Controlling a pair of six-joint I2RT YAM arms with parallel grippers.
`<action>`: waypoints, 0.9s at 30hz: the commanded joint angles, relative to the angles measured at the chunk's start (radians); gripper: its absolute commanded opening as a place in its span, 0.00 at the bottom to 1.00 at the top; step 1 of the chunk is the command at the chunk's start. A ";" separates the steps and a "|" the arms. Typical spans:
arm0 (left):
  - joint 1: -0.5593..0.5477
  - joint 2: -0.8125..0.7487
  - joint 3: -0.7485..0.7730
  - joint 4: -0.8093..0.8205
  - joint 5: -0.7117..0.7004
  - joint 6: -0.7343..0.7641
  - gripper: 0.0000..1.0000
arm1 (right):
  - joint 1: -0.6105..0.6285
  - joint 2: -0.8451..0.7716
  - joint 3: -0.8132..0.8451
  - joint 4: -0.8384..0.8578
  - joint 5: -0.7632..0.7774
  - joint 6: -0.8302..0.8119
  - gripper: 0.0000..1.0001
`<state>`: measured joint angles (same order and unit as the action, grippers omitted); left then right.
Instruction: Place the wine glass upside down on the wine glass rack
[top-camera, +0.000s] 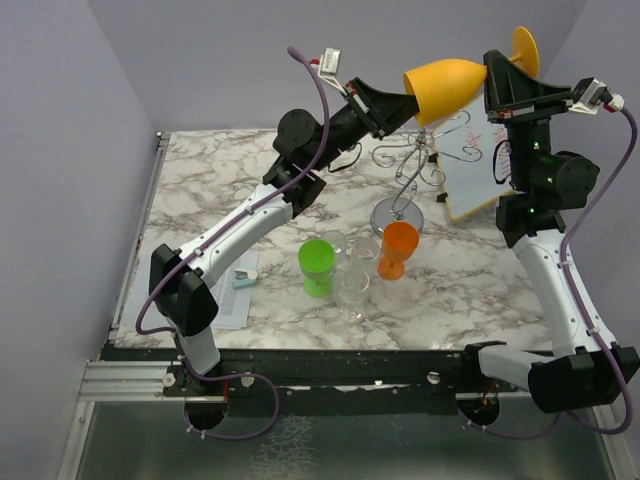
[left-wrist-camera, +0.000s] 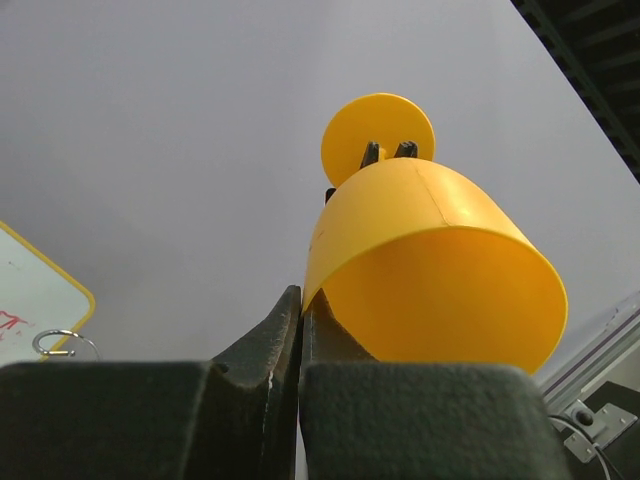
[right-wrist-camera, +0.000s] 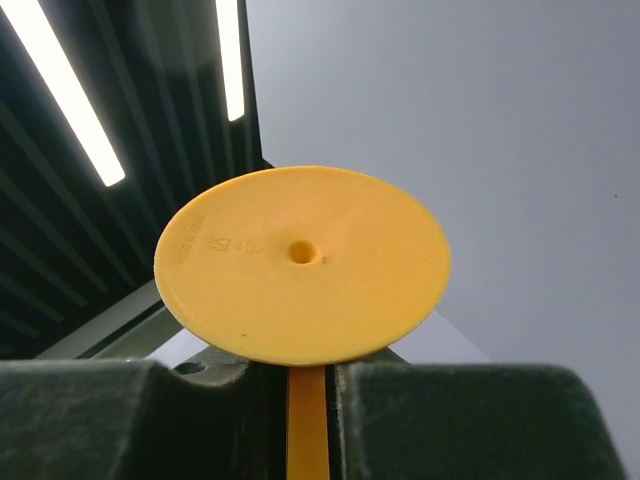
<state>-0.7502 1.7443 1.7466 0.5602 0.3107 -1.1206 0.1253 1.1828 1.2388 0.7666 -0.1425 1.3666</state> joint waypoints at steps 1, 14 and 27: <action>-0.012 -0.031 -0.012 0.028 -0.015 0.015 0.00 | 0.019 -0.026 0.003 -0.023 -0.047 -0.019 0.23; -0.010 -0.083 -0.114 0.037 -0.042 0.042 0.27 | 0.023 -0.075 0.005 -0.116 -0.068 -0.151 0.01; 0.197 -0.377 -0.437 -0.061 0.011 0.076 0.73 | 0.023 -0.109 0.116 -0.449 -0.247 -0.668 0.01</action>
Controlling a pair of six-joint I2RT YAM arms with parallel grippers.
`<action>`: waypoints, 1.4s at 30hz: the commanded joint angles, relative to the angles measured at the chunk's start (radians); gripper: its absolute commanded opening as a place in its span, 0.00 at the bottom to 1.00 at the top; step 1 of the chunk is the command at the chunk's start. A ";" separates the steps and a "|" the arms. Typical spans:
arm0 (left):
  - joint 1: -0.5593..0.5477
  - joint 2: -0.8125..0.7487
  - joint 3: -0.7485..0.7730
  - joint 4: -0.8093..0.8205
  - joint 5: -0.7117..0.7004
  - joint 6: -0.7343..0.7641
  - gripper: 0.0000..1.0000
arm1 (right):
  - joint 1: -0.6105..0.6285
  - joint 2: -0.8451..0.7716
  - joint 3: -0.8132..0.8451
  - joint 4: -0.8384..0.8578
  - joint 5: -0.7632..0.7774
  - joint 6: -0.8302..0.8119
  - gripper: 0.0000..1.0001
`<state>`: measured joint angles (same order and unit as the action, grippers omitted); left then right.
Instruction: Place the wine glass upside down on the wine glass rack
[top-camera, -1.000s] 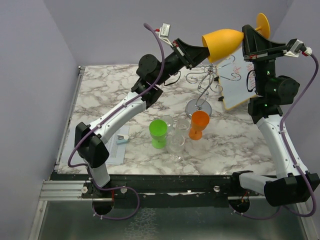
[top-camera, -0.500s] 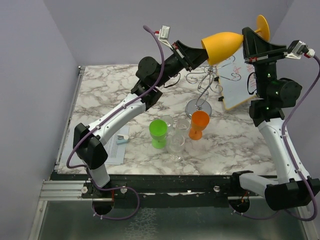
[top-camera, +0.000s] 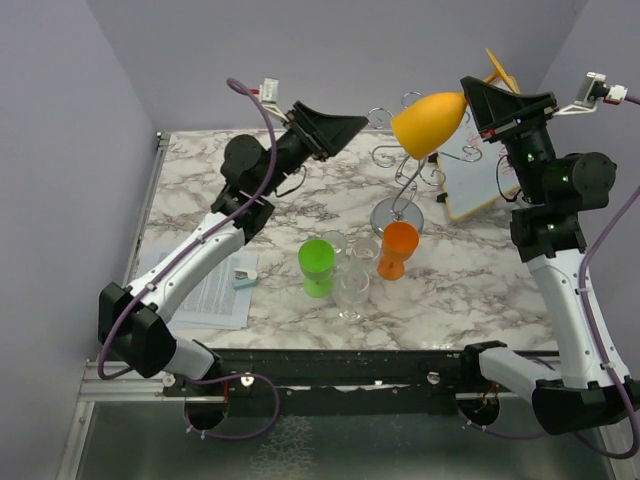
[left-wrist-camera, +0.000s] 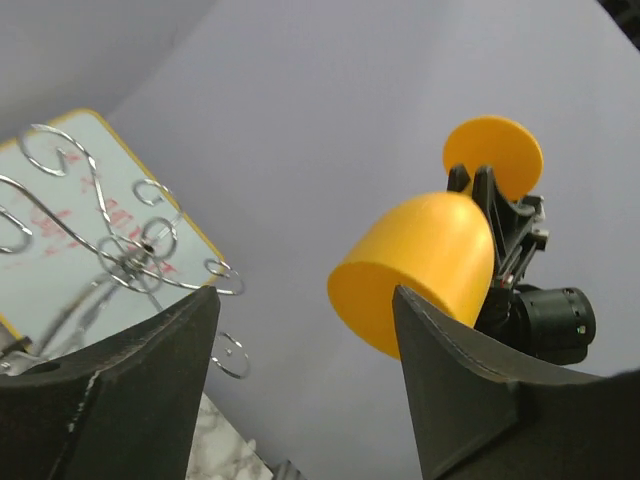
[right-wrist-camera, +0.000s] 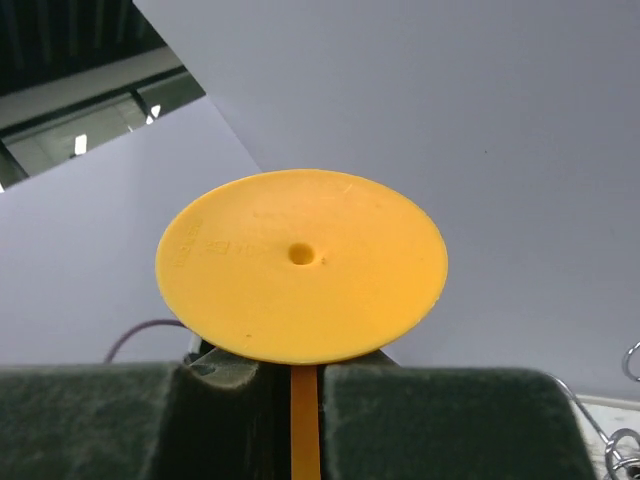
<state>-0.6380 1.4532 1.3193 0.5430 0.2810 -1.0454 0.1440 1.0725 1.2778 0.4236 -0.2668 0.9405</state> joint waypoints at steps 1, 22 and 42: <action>0.102 -0.092 0.005 -0.078 0.057 -0.001 0.75 | 0.004 0.012 0.094 -0.111 -0.150 -0.279 0.01; 0.361 0.106 0.534 -0.422 0.369 -0.134 0.99 | 0.323 0.435 0.443 -0.214 -0.147 -0.846 0.01; 0.400 0.231 0.642 -0.537 0.414 -0.126 0.29 | 0.463 0.634 0.509 -0.139 -0.052 -1.163 0.01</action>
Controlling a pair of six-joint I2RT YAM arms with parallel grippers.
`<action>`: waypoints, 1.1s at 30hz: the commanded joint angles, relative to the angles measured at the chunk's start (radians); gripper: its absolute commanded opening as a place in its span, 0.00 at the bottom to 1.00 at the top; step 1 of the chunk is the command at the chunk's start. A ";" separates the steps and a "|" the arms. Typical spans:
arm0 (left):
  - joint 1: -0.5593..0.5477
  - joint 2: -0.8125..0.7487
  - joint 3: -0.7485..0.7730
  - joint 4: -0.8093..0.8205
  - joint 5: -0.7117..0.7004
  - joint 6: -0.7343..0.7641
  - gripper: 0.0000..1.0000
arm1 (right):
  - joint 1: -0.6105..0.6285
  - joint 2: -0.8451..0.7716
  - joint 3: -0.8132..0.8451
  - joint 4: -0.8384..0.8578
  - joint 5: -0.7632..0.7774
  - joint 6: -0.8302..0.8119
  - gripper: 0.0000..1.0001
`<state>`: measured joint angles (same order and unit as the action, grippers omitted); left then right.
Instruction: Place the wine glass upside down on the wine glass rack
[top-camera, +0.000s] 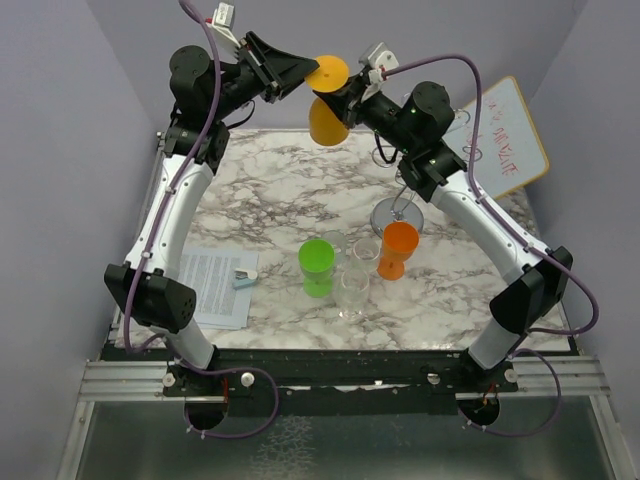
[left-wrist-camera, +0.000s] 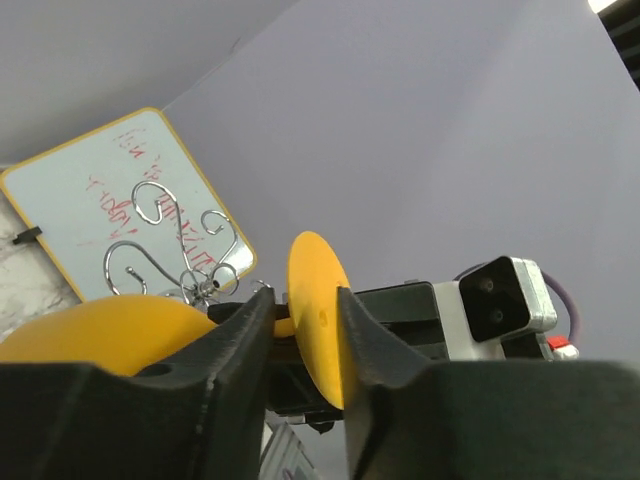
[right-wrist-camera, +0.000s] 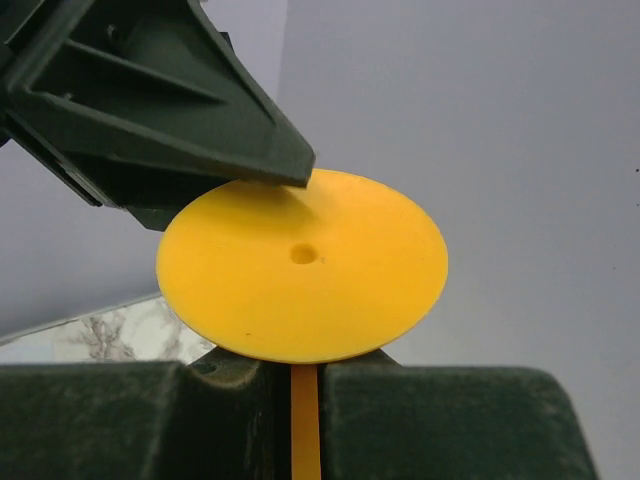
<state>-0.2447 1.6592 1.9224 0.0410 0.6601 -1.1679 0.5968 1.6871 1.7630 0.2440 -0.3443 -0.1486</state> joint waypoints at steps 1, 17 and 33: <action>0.007 0.031 0.041 -0.030 0.043 -0.011 0.26 | 0.011 0.021 0.021 0.046 0.024 -0.081 0.01; 0.052 0.113 0.177 0.013 0.018 0.002 0.00 | 0.017 -0.083 -0.119 0.075 0.058 0.045 0.63; 0.010 0.320 0.312 0.039 -0.044 -0.019 0.00 | 0.018 -0.468 -0.416 0.043 0.405 0.300 0.75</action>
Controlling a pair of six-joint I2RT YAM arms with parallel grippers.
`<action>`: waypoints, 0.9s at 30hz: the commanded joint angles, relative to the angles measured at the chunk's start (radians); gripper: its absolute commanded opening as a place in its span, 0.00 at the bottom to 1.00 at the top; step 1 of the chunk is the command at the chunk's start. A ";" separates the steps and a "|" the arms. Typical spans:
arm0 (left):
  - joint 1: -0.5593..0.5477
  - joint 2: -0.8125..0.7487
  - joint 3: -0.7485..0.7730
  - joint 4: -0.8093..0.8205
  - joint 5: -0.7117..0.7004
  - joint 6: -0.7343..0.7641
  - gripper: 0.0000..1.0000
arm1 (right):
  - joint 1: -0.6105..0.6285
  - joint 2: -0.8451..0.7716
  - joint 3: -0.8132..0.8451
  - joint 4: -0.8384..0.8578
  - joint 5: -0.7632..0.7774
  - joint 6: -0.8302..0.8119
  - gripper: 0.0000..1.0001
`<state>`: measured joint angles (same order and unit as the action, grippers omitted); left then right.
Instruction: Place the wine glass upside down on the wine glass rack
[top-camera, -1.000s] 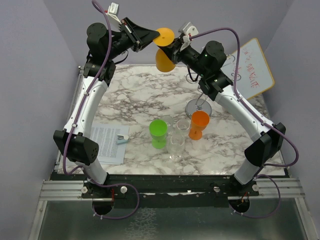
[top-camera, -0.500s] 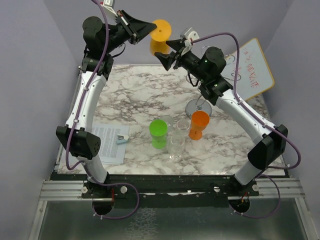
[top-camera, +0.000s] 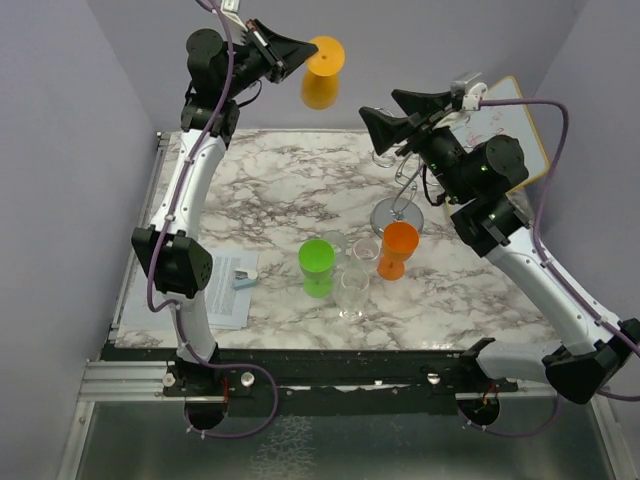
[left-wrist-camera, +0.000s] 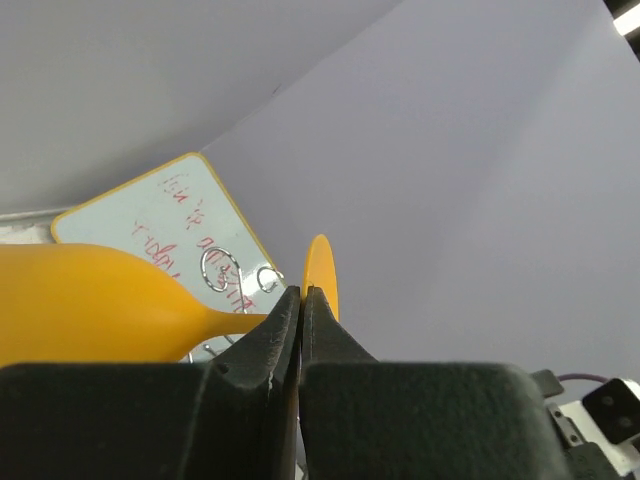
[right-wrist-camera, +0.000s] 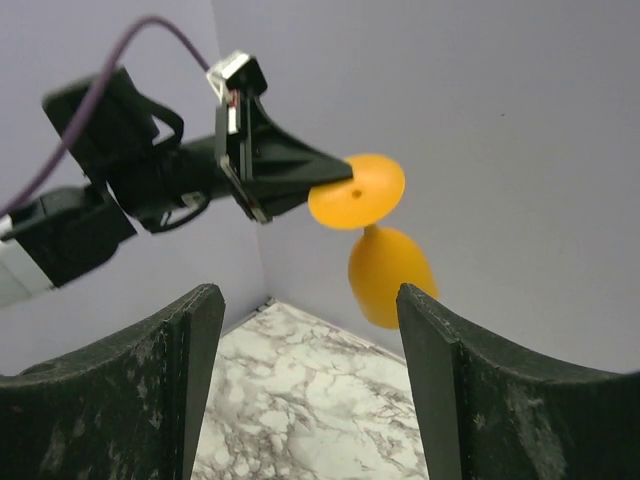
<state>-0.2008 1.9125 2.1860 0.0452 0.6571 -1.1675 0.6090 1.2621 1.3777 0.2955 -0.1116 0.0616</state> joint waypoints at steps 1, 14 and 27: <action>-0.039 0.087 0.065 0.035 -0.047 -0.026 0.00 | 0.006 -0.056 -0.036 -0.010 0.198 0.106 0.75; -0.144 0.309 0.226 0.087 -0.119 -0.089 0.00 | 0.005 -0.139 -0.043 -0.076 0.268 0.143 0.74; -0.238 0.378 0.252 0.124 -0.116 -0.102 0.00 | 0.005 -0.110 0.037 -0.222 0.522 0.185 0.71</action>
<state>-0.4187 2.2673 2.3825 0.1326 0.5575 -1.2568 0.6090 1.1351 1.3472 0.1799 0.2230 0.2035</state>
